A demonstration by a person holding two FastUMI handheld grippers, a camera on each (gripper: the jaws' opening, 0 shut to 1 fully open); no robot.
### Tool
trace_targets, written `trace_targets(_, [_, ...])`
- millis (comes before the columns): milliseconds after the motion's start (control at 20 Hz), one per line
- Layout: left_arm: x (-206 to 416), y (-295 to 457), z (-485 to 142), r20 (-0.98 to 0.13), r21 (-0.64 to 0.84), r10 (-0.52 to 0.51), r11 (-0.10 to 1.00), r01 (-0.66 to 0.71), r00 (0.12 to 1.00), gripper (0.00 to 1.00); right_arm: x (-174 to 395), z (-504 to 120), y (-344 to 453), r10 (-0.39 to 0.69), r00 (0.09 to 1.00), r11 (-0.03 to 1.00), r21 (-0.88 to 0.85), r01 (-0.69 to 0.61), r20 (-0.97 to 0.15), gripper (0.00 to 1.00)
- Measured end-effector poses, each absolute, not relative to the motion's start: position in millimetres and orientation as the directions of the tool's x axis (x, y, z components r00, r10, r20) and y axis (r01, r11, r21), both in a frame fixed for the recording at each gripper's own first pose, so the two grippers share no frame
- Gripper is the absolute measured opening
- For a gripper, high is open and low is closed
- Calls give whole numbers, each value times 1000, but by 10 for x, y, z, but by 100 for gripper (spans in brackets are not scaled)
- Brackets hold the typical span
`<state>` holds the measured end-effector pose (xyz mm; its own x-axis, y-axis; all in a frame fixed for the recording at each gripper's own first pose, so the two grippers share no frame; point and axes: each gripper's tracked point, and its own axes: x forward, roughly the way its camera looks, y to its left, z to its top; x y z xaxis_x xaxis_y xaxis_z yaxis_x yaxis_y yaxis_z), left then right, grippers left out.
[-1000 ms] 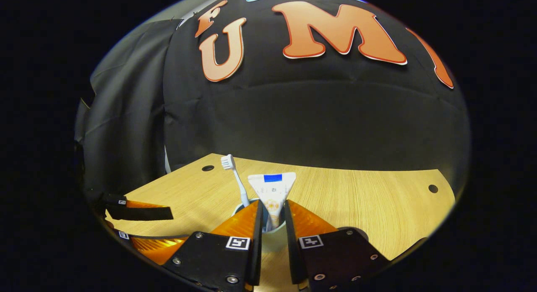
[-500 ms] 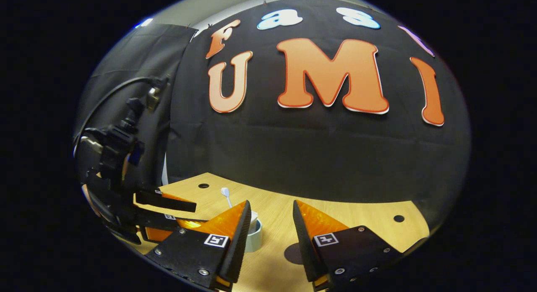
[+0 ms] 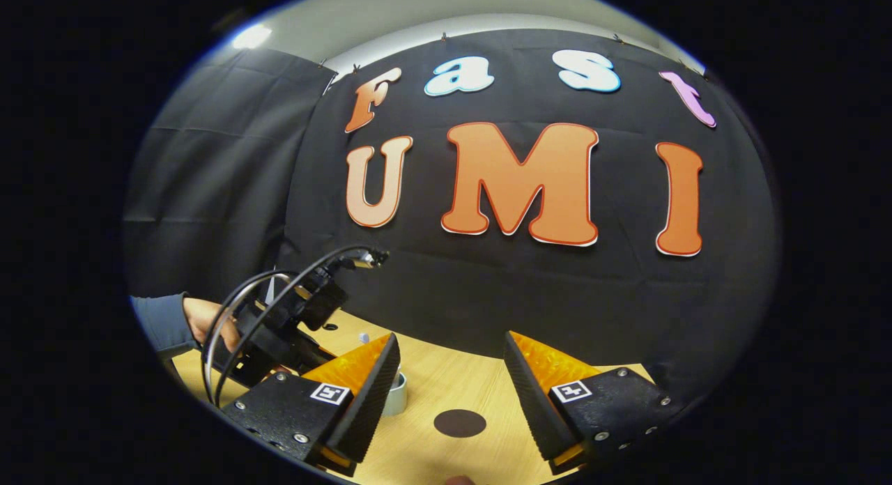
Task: Put the toothbrush and toothpaste on the desktop into the cup, then pick up the cup and place it on the coaster on the desktop.
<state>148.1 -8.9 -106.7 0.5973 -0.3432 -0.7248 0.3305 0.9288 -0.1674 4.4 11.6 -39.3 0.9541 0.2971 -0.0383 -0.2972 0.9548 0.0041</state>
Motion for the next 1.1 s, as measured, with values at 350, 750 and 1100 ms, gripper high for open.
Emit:
trace_targets(350, [1532, -185, -1455, -833, -99, -255, 942, 320, 492, 96, -170, -594, -129, 242, 969, 970, 17, -242, -46, 95])
trace_targets(750, [1655, -201, -1579, -893, -57, -165, 964, 259, 419, 54, -306, -682, -254, 247, 967, 968, 46, -245, -62, 92])
trace_targets(1100, [1582, -286, -1507, -877, -44, -148, 972, 231, 456, 23, -429, -664, -357, 234, 971, 971, 60, -231, -56, 93])
